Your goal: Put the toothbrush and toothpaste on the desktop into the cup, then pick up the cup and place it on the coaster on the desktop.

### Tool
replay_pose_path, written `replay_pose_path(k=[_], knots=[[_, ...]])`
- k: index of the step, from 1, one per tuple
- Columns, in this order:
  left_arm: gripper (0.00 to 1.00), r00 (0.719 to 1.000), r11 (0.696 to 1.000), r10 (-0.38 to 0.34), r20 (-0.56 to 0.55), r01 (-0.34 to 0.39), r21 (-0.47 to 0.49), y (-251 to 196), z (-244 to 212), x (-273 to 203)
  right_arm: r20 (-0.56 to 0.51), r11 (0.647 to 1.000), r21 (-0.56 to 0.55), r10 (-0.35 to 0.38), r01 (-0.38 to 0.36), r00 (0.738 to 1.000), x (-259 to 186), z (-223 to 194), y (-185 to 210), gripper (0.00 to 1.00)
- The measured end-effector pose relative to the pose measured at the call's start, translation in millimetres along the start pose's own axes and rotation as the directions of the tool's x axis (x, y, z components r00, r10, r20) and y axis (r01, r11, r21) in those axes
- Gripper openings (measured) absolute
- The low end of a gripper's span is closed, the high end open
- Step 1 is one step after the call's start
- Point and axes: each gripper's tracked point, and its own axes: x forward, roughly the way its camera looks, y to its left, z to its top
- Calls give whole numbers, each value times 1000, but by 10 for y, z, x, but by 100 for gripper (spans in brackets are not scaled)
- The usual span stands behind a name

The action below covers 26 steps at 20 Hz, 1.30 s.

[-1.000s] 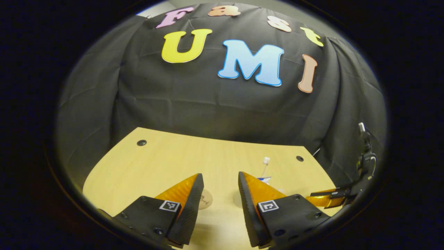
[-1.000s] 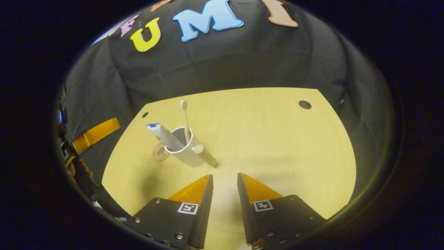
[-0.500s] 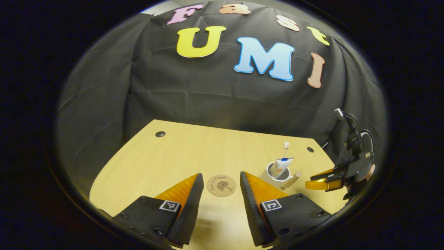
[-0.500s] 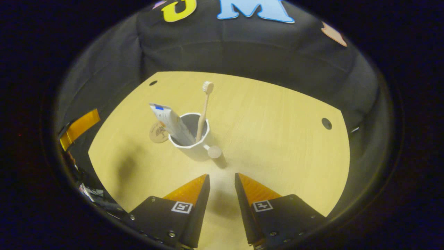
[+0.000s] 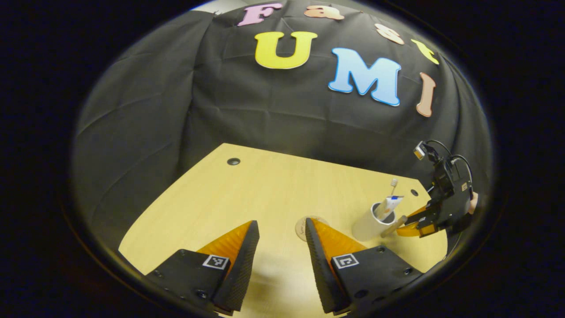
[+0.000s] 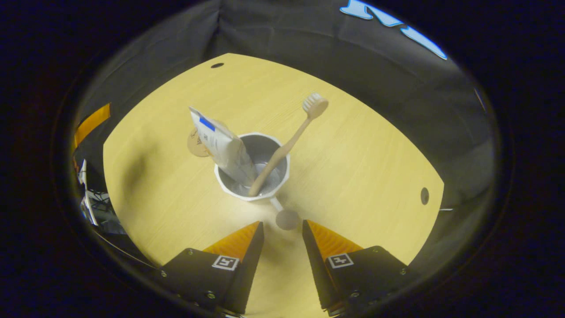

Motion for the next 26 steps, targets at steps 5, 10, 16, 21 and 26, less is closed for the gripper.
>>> replay_pose_path(k=[5,10,16,21,26], knots=[[70,998,997,65,-18,-65,-45,295,-42,14,-68,995,-103,9,-16,998,76,71,-54,58],[71,994,991,108,-35,-110,-70,418,-84,20,-118,986,-157,42,-61,992,198,156,-16,58],[70,989,987,138,-48,-141,-75,484,-103,41,-167,978,-190,60,-92,984,347,158,17,56],[70,987,985,150,-56,-154,-81,501,-108,36,-192,977,-176,84,-119,978,396,132,36,28],[71,988,985,142,-60,-147,-85,467,-113,63,-205,978,-170,80,-116,975,375,85,54,21]])
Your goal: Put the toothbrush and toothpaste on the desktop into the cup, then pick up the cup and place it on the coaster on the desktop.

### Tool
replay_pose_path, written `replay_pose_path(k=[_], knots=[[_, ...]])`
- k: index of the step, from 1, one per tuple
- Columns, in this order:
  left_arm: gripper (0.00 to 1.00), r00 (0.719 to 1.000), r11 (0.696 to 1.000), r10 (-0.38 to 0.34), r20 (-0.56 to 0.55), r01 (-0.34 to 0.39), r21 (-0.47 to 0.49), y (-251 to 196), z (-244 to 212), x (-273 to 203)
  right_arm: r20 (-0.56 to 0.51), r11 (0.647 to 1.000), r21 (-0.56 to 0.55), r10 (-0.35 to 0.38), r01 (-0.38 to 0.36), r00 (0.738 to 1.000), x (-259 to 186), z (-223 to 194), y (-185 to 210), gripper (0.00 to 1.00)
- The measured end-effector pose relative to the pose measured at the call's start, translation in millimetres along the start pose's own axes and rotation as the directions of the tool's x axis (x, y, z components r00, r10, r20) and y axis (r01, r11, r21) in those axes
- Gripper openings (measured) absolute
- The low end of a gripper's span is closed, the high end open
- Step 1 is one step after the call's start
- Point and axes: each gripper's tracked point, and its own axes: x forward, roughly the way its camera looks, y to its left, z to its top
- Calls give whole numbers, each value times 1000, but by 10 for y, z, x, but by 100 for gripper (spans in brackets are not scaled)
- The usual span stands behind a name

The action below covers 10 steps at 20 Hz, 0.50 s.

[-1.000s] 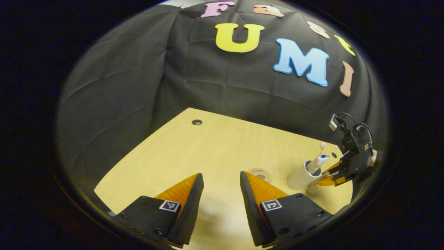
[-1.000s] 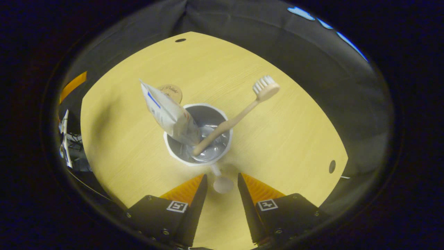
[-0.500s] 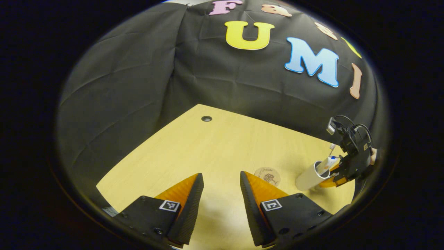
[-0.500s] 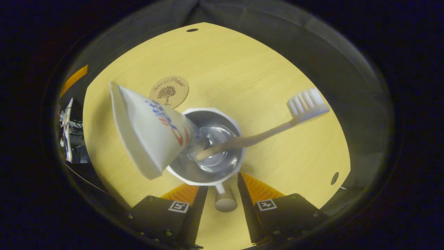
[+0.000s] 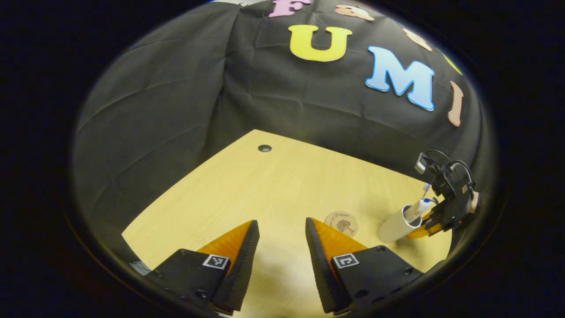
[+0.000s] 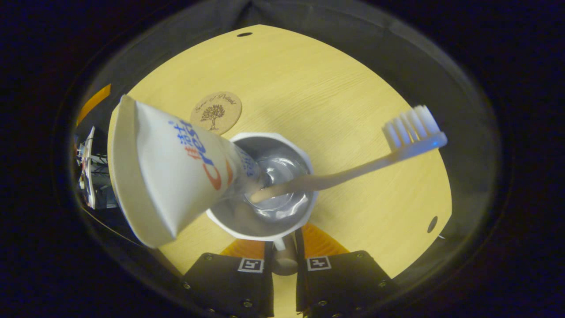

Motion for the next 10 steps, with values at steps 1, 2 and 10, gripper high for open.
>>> replay_pose_path(k=[1,2,10], knots=[[71,1000,1000,0,0,0,0,-13,7,9,14,1000,6,-5,5,1000,-15,33,-3,21],[71,1000,1000,-1,0,1,1,-18,4,4,18,1000,12,-9,9,1000,-12,26,1,21],[73,1000,1000,8,3,-7,-11,97,-33,-47,59,996,86,-14,9,998,-26,41,60,15]])
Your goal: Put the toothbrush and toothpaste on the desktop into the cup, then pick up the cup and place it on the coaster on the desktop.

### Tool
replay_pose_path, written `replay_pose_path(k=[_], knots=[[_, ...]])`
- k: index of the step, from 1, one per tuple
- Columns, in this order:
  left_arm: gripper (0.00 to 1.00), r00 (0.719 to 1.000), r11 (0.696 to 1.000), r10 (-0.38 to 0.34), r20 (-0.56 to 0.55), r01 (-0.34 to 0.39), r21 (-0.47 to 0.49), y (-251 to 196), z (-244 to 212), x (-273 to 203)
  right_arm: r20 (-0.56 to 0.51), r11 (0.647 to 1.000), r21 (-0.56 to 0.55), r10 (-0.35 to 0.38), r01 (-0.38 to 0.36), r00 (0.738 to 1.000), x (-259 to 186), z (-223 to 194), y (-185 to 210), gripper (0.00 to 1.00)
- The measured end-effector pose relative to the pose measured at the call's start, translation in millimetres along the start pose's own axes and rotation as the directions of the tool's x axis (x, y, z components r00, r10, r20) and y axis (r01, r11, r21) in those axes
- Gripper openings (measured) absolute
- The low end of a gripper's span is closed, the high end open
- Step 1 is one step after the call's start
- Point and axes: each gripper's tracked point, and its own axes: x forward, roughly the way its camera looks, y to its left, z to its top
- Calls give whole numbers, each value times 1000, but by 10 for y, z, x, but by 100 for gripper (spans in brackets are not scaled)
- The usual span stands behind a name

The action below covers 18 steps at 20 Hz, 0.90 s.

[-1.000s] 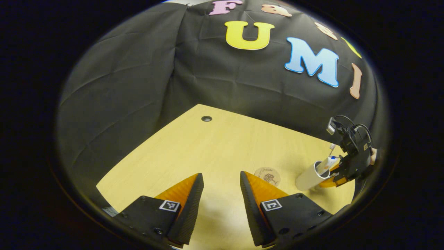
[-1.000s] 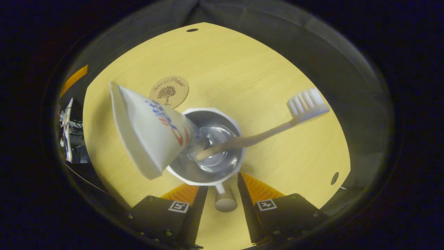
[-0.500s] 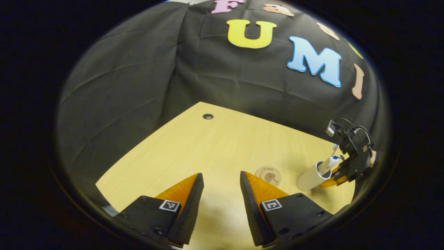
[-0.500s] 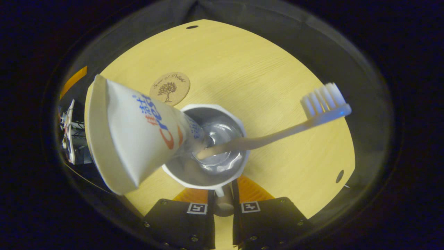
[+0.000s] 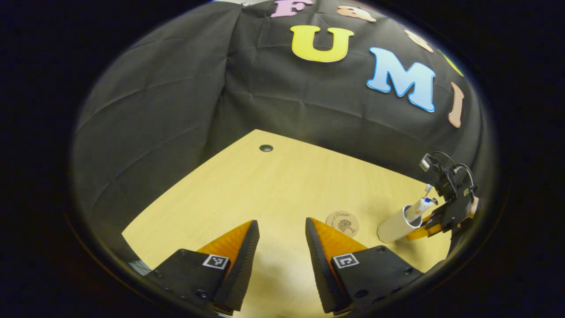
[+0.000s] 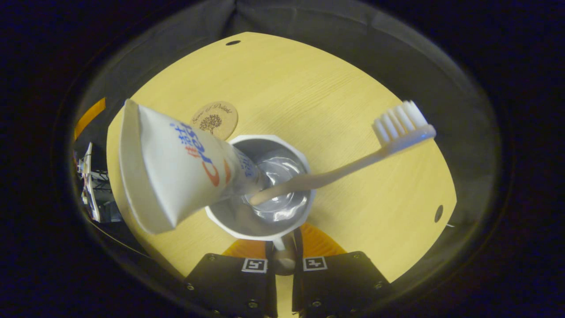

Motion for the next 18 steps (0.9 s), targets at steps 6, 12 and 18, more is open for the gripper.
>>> replay_pose_path(k=[6,12,18], knots=[[70,1000,1000,8,3,-8,-10,156,-46,-110,51,999,29,36,-37,998,-127,296,254,15],[73,999,999,40,4,-40,-15,328,35,-136,67,999,-4,47,-47,997,-84,642,570,15],[70,994,993,106,7,-106,-44,557,71,-242,66,998,-30,51,-49,997,-22,1017,806,15]])
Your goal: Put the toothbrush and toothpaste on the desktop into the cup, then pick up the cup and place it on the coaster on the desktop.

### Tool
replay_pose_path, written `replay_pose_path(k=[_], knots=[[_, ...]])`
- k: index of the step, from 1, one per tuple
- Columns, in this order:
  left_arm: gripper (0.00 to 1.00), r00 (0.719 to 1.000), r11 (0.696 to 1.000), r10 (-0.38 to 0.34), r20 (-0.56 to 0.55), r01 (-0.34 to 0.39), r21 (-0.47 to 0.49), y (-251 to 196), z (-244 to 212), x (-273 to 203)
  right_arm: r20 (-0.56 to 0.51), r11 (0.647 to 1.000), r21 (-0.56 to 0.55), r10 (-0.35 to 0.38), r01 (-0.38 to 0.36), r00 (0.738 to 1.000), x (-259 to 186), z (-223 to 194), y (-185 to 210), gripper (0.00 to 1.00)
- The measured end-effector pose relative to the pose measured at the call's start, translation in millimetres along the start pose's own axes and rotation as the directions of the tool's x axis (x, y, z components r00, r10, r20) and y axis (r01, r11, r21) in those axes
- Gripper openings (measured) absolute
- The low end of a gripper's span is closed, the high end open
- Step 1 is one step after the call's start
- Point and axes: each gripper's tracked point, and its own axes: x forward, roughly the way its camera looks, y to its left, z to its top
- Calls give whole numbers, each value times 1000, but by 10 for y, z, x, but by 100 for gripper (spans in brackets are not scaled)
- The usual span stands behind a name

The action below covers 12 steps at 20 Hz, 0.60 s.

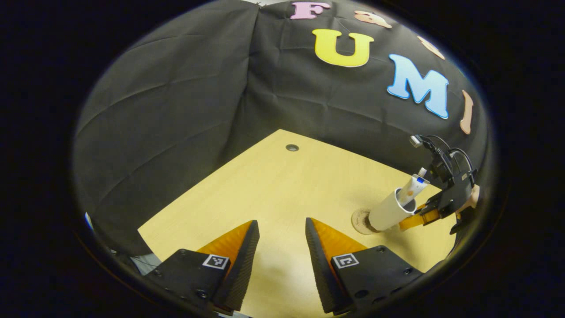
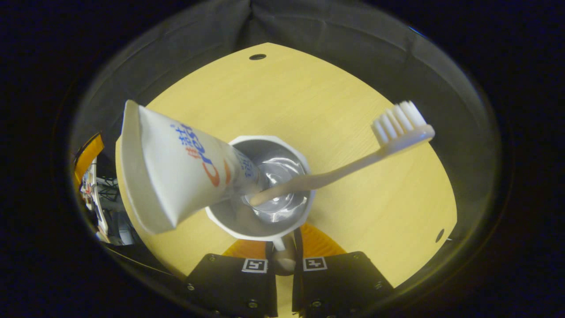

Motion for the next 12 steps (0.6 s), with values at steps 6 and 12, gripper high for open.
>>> replay_pose_path(k=[6,12], knots=[[70,999,998,44,0,-44,-34,423,-54,-137,-39,1000,-29,-8,7,999,118,309,309,15],[71,999,998,41,-1,-41,-40,438,-45,-109,-62,999,-49,-26,23,998,545,492,762,16]])
